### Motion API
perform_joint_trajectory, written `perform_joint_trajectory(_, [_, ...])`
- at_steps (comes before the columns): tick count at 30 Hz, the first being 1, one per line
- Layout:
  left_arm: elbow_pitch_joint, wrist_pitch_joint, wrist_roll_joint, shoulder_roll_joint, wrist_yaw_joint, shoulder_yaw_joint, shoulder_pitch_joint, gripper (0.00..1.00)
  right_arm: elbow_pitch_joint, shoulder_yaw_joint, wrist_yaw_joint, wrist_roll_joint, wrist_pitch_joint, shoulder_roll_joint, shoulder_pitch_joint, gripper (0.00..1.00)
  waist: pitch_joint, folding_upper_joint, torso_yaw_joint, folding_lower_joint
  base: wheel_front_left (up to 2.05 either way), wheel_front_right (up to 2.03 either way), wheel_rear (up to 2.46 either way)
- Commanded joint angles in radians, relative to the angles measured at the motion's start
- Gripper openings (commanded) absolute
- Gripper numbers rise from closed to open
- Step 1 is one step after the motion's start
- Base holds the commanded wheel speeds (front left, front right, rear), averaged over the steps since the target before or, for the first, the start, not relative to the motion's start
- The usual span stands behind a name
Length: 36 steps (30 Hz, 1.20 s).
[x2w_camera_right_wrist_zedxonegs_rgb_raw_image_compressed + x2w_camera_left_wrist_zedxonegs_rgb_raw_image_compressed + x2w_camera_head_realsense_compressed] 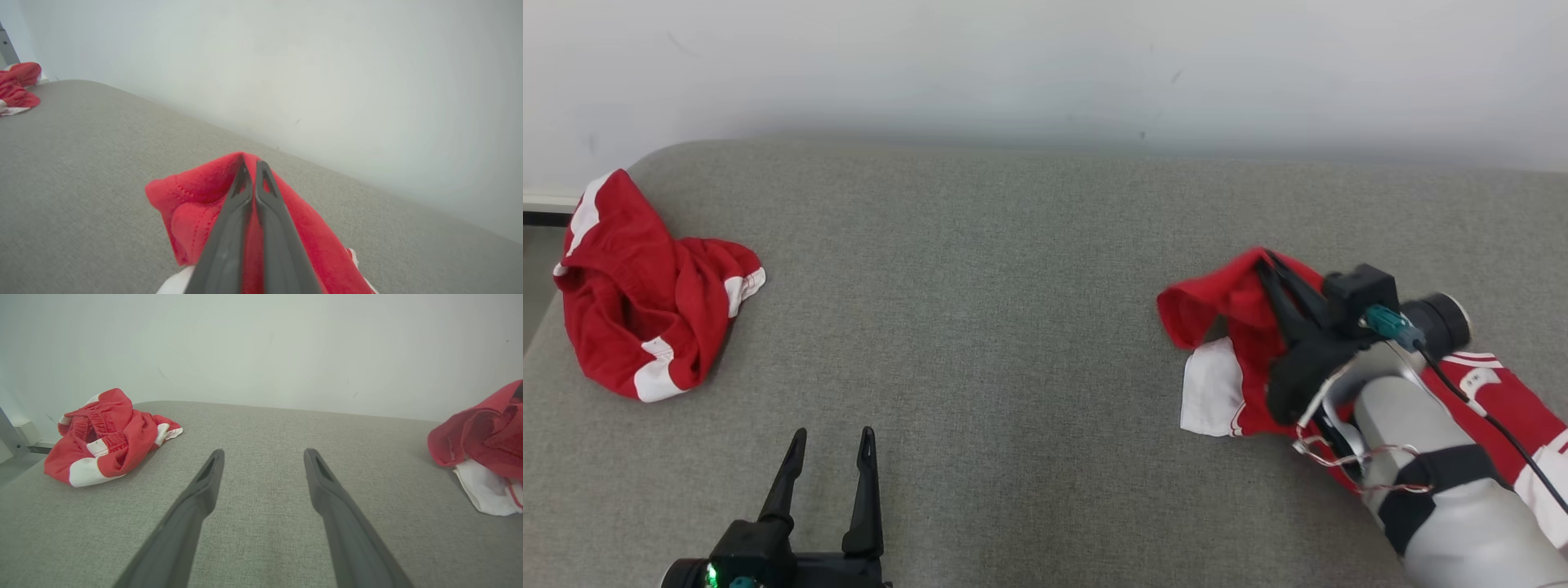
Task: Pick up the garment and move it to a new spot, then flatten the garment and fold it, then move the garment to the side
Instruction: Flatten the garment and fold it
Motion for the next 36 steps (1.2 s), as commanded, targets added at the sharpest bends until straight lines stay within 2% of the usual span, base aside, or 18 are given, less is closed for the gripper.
perform_joint_trajectory(1, [0.002, -0.003, 0.001, -0.001, -0.004, 0.001, -0.006, 1.0, -0.015, 0.006, -0.002, 0.012, -0.012, 0.014, -0.016, 0.0, -0.003, 0.0, -0.001, -0.0001, 0.0, 0.0, 0.0])
perform_joint_trajectory(9, [0.002, -0.003, 0.007, -0.001, -0.01, 0.014, -0.004, 1.0, -0.192, 0.053, -0.002, 0.047, -0.036, 0.095, -0.064, 0.0, -0.007, 0.0, 0.003, -0.0001, 0.0, 0.0, 0.0])
perform_joint_trajectory(15, [0.002, -0.003, 0.009, -0.001, -0.016, 0.021, -0.007, 1.0, -0.342, 0.086, -0.002, 0.036, -0.037, 0.155, -0.031, 0.0, -0.006, 0.0, 0.023, -0.0001, 0.0, 0.0, 0.0])
perform_joint_trajectory(19, [0.001, -0.003, 0.013, -0.001, -0.019, 0.025, 0.001, 1.0, -0.357, 0.141, -0.002, 0.046, -0.037, 0.19, 0.008, 0.0, -0.008, 0.0, 0.036, -0.0001, 0.0, 0.0, 0.0])
perform_joint_trajectory(24, [0.001, -0.003, 0.014, -0.001, -0.018, 0.026, 0.006, 1.0, -0.273, 0.241, -0.002, 0.07, -0.016, 0.218, 0.062, 0.0, -0.007, 0.0, 0.043, -0.0001, 0.0, 0.0, 0.0])
perform_joint_trajectory(25, [0.002, -0.003, 0.014, -0.001, -0.019, 0.026, 0.005, 1.0, -0.246, 0.259, -0.002, 0.077, -0.007, 0.222, 0.069, 0.08, -0.007, 0.0, 0.044, -0.0001, 0.0, 0.0, 0.0])
perform_joint_trajectory(26, [0.004, -0.003, 0.013, -0.001, -0.019, 0.026, 0.004, 1.0, -0.226, 0.282, -0.002, 0.088, -0.003, 0.227, 0.074, 0.45, -0.007, 0.0, 0.044, -0.0001, 0.0, 0.0, 0.0])
perform_joint_trajectory(27, [0.004, -0.003, 0.013, -0.001, -0.02, 0.026, 0.004, 1.0, -0.209, 0.29, -0.002, 0.116, -0.003, 0.235, 0.081, 1.0, -0.007, 0.0, 0.044, -0.0001, 0.0, 0.0, 0.0])
perform_joint_trajectory(30, [0.004, -0.003, 0.014, -0.001, -0.017, 0.028, 0.007, 1.0, -0.188, 0.32, -0.002, 0.156, -0.013, 0.24, 0.076, 1.0, -0.011, 0.0, 0.038, -0.0001, 0.0, 0.0, 0.0])
perform_joint_trajectory(36, [0.006, -0.003, 0.021, -0.001, -0.015, 0.036, 0.018, 1.0, -0.223, 0.305, -0.002, 0.215, -0.031, 0.212, 0.092, 1.0, -0.03, 0.0, 0.015, -0.0001, 0.0, 0.0, 0.0])
